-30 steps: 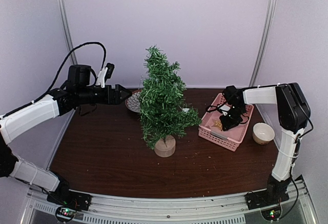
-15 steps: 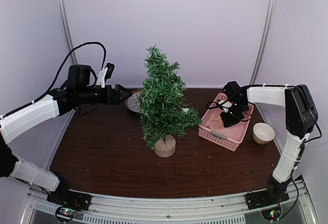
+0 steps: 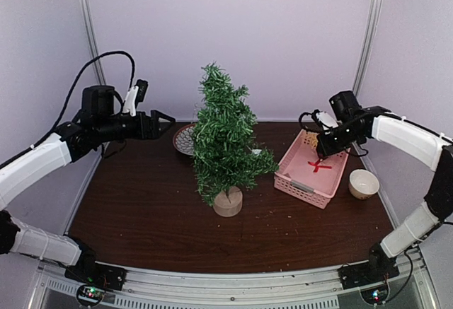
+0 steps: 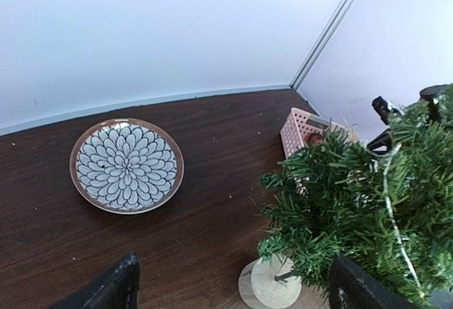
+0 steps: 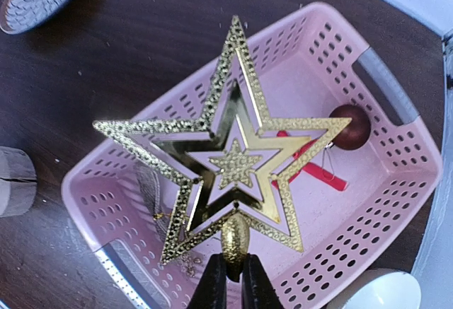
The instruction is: Decorate the small christmas tree
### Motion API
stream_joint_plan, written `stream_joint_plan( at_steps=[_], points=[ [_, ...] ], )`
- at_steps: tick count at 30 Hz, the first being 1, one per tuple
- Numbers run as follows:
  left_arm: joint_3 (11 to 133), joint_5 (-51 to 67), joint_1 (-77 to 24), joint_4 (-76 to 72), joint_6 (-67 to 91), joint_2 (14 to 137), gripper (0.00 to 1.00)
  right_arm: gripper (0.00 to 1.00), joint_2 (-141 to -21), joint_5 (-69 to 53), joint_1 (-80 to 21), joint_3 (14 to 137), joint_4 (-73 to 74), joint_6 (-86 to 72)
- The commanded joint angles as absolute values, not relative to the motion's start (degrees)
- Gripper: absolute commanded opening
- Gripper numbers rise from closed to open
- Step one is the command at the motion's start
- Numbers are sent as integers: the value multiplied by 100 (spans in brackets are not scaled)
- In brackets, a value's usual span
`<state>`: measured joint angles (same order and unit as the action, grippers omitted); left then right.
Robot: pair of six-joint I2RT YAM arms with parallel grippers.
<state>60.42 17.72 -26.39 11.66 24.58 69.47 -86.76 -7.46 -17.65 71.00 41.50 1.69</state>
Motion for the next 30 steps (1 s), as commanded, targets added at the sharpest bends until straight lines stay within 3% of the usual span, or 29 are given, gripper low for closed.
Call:
stream_joint_plan(
  at_steps=[1,10,21,30],
  points=[
    [6284,1572,-2619,1066,2501,6493,91,9,-7829,-923,-1818,6967,3560,113],
    [6876,1876,-2810,1548,2020,6011,84,10,-6800,-1278,-2581,7073,2864,465],
    [7660,2402,-3966,1837,1117,5891,79,10,-6220,-39,-4664,7319,2282,1416],
    [8286,1019,-5869,1887,184,6322,78,11,-6099,599,-5778,7126,1618,1801]
  ],
)
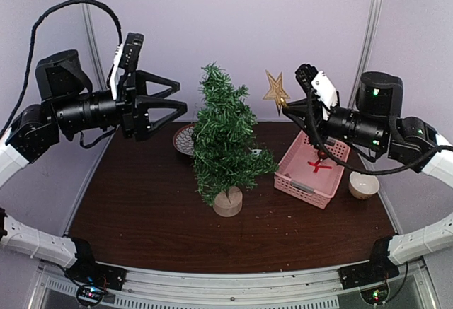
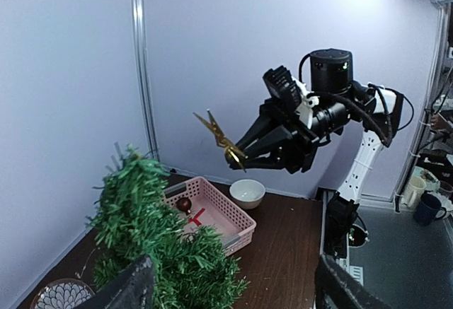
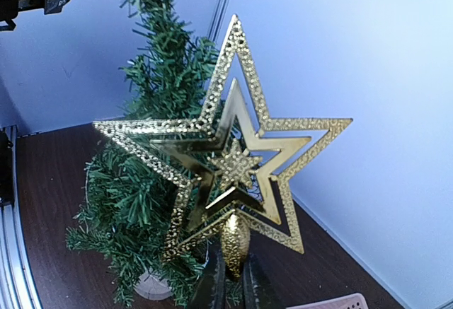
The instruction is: Decorate the small christmas tree
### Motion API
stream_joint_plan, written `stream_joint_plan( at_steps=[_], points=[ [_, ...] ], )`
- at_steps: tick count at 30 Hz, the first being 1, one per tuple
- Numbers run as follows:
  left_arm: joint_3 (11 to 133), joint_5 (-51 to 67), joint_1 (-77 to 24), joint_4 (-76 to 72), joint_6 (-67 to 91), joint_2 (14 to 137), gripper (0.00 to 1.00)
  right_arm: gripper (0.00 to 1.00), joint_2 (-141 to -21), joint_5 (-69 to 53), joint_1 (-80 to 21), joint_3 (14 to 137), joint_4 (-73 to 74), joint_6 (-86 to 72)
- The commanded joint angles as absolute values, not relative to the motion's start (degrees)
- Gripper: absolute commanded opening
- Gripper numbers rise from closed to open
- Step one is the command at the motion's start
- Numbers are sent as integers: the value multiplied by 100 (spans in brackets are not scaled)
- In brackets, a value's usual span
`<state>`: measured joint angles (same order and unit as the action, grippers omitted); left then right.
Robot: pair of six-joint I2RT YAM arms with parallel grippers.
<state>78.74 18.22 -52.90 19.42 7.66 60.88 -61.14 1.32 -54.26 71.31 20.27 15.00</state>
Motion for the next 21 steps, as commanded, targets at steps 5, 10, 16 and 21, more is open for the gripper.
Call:
stream_joint_plan(
  at_steps=[5,10,16,21],
  points=[
    [8620,322,-6496,1764,129,6706,77,10,-6276,1204,-6437,7185,1443,2268],
    [8759,89,-6794,1668,278,7059,73,10,-6514,1963,-7026,7312,1247,2644],
    [8625,-988,-7202,1320,276,7296,71,11,-6767,2744,-7425,7390,867,2845],
    [8333,-1341,-7259,770,492,7321,65,11,-6865,2949,-7581,7430,688,2860]
  ],
)
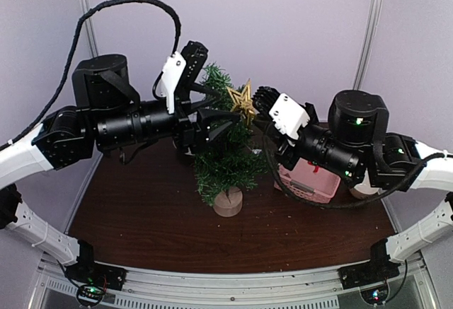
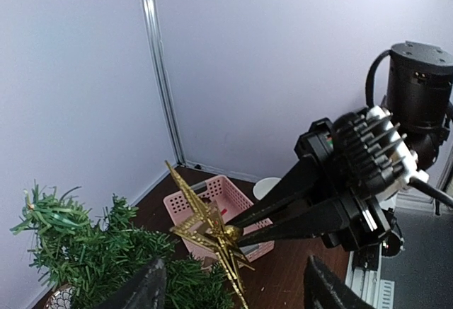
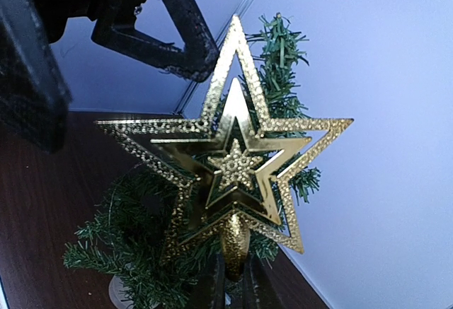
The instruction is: Decorate the small christmas tree
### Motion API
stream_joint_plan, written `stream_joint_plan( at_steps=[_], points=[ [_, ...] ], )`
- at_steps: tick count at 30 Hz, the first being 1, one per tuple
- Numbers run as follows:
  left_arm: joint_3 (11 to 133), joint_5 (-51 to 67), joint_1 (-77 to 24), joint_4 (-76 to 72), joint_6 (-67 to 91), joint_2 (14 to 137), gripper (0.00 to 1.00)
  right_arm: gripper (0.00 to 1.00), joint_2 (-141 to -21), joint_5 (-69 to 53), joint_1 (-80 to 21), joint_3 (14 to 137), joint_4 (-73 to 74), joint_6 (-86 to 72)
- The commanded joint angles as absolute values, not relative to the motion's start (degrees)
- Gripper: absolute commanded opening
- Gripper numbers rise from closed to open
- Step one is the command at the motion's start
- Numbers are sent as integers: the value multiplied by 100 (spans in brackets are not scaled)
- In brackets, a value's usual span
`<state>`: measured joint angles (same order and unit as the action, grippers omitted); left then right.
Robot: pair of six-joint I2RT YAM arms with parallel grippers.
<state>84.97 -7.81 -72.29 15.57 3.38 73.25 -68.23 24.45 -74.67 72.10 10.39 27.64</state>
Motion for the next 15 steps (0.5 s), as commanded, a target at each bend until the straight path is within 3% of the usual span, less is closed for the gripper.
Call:
stream_joint_plan(
  at_steps=[1,15],
  points=[
    [8312,-1363,-7260,698,531,7330,63,11,-6879,3011,-7603,7442,663,2869],
    [7935,-1279,-7253,-332,1056,7469,30,12,-7066,3147,-7800,7479,366,2901]
  ],
)
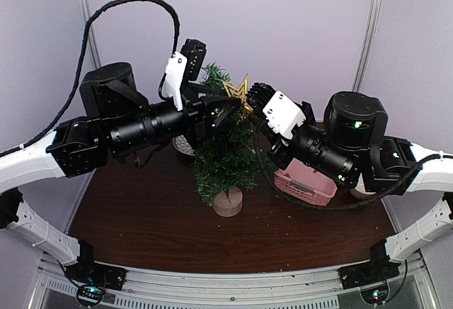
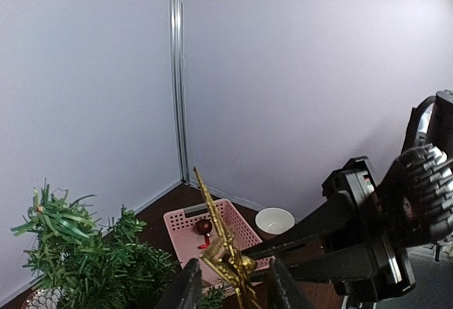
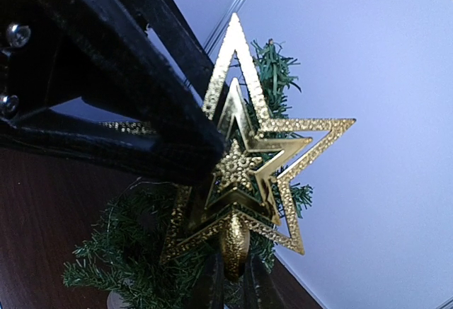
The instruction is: Decorate the small christmas tree
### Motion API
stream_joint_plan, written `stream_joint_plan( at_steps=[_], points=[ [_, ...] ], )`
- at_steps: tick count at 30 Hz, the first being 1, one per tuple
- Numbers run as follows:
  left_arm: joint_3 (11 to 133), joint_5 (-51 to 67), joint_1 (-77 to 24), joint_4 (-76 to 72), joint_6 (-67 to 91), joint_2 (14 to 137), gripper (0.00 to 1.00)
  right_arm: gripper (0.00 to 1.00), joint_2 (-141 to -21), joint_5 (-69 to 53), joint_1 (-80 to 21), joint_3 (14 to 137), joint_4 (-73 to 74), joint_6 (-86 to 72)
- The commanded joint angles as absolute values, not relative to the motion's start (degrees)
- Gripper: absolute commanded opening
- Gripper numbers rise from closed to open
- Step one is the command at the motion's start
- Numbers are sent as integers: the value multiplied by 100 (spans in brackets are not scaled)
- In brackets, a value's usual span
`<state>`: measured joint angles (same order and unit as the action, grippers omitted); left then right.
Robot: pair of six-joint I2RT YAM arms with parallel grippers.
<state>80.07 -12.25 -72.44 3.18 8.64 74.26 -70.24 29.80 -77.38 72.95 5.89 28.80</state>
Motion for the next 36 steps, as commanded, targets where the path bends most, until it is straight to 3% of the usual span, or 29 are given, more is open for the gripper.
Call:
stream_joint_plan(
  at_steps=[1,6,9,12,15,19,29,36],
  points=[
    [7943,-1289,-7255,-340,1057,7490,28,12,-7081,3144,-7812,7479,347,2893],
    [7961,-1307,-7254,-295,1010,7453,3,15,-7090,3120,-7833,7451,273,2871],
    [8000,-1555,-7259,-135,906,7248,0,32,-6954,3068,-7829,7335,237,2812],
    [8125,-1686,-7250,196,651,6997,0,59,-6708,2993,-7824,7077,148,2729],
    [8482,-1659,-7253,695,373,6893,0,68,-6476,2863,-7812,6804,174,2652],
    [8977,-1767,-7247,1196,71,6850,0,72,-6290,2676,-7695,6633,345,2370],
    [9643,-2748,-7037,1690,-819,6624,0,70,-6054,1187,-6620,6639,767,1113],
    [9850,-1231,-5527,2521,513,6760,0,68,-6352,41,-5909,7011,988,447]
  ],
)
